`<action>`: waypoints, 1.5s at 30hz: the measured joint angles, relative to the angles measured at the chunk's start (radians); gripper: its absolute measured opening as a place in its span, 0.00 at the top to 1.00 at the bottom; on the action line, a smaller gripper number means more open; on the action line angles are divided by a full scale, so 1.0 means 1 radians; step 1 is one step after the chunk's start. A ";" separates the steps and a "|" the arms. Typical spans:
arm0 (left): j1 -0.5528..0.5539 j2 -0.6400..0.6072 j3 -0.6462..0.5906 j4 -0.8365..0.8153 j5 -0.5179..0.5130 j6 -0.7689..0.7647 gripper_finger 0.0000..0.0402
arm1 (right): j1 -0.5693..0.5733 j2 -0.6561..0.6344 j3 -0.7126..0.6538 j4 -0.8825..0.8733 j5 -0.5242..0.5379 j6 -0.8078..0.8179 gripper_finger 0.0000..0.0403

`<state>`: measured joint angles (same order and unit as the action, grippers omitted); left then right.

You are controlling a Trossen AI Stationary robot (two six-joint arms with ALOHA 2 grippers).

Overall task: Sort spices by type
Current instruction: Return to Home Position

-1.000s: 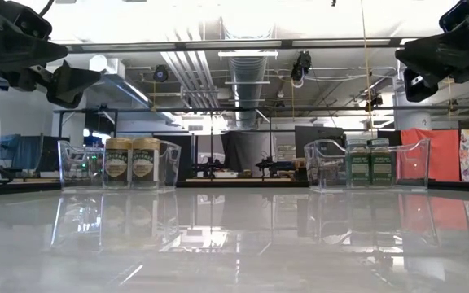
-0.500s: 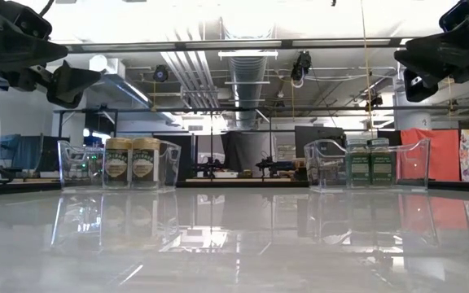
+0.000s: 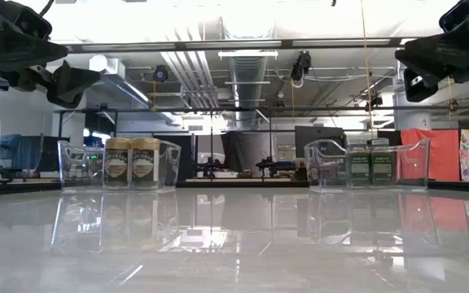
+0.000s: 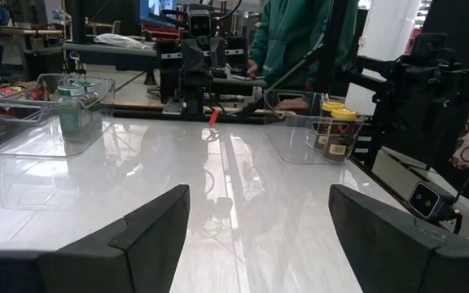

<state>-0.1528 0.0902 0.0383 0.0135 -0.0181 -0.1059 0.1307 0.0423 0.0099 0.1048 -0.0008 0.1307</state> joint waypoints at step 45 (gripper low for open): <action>0.000 0.000 0.000 0.000 0.000 0.000 0.30 | 0.000 0.000 0.000 0.000 0.000 0.000 0.84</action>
<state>-0.1530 0.0902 0.0383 0.0137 -0.0184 -0.1061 0.1307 0.0425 0.0099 0.1049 -0.0006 0.1307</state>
